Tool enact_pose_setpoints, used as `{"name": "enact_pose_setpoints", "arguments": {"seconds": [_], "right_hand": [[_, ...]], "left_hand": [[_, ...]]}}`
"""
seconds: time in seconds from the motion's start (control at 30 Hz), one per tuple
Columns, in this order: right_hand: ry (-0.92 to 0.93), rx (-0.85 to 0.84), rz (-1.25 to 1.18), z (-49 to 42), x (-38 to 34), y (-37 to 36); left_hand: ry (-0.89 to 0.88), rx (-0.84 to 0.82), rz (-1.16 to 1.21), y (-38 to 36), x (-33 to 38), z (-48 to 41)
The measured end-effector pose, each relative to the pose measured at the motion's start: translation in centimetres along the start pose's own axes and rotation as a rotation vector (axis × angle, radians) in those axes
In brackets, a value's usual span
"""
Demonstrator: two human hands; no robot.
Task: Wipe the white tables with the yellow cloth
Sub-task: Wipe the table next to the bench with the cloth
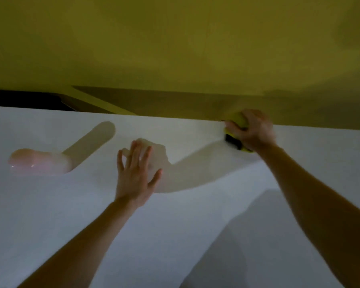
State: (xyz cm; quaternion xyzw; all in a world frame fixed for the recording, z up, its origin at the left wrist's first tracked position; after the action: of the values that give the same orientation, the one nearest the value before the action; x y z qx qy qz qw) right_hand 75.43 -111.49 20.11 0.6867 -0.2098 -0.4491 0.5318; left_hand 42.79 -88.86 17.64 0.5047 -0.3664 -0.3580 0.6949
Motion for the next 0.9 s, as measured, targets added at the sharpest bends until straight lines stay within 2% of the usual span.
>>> {"name": "enact_pose_setpoints", "arguments": {"seconds": [0.1,0.17,0.23,0.33,0.4,0.47,0.57,0.67,0.73,0.8,0.87,0.9], "right_hand": [[-0.154,0.081,0.113,0.9,7.4,3.6],[-0.205,0.114,0.189,0.5,7.0,2.8],[-0.197,0.025,0.172,-0.9,1.9,0.1],[-0.019,-0.226,0.150,-1.9,-9.8,-5.1],[0.080,-0.261,0.087,-2.3,-15.7,-7.4],[0.142,-0.295,0.026,-2.6,-17.1,-8.2],[0.122,-0.327,0.062,-2.6,-9.8,-6.0],[-0.025,-0.066,0.065,-1.5,3.4,0.8],[-0.145,0.075,0.091,-0.6,9.8,4.6],[-0.235,0.117,0.135,-0.2,10.7,5.0],[-0.223,0.111,0.091,-0.4,6.1,2.5],[-0.152,0.066,0.053,-0.7,2.0,0.7]], "left_hand": [[0.056,0.094,0.056,-0.4,7.0,-1.6],[0.069,0.127,0.039,-1.5,9.2,-1.6],[0.063,0.177,0.027,-2.3,9.4,-1.4],[0.060,0.245,0.013,-2.4,9.0,-1.1],[0.081,0.264,-0.008,-2.3,8.9,-1.2],[0.089,0.284,-0.011,-2.3,8.8,-1.0],[0.093,0.290,-0.011,-2.4,8.6,-1.0],[0.094,0.284,-0.011,-2.3,8.9,-1.1],[0.089,0.296,-0.008,-2.2,9.0,-1.2],[0.089,0.314,-0.013,-2.2,9.0,-1.2],[0.089,0.323,-0.008,-2.1,9.2,-1.0],[0.088,0.325,-0.011,-2.1,9.2,-1.1]]}}
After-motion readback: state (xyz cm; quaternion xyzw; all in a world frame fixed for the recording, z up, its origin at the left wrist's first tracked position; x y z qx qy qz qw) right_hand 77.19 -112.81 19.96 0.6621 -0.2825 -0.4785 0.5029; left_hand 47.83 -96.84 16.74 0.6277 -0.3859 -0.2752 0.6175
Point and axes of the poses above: each hand's wrist, its own z-axis away from the middle knuckle, its own y-axis out of the back of the hand, x = y × z, the point moved 7 cm from there along -z, towards the middle knuckle
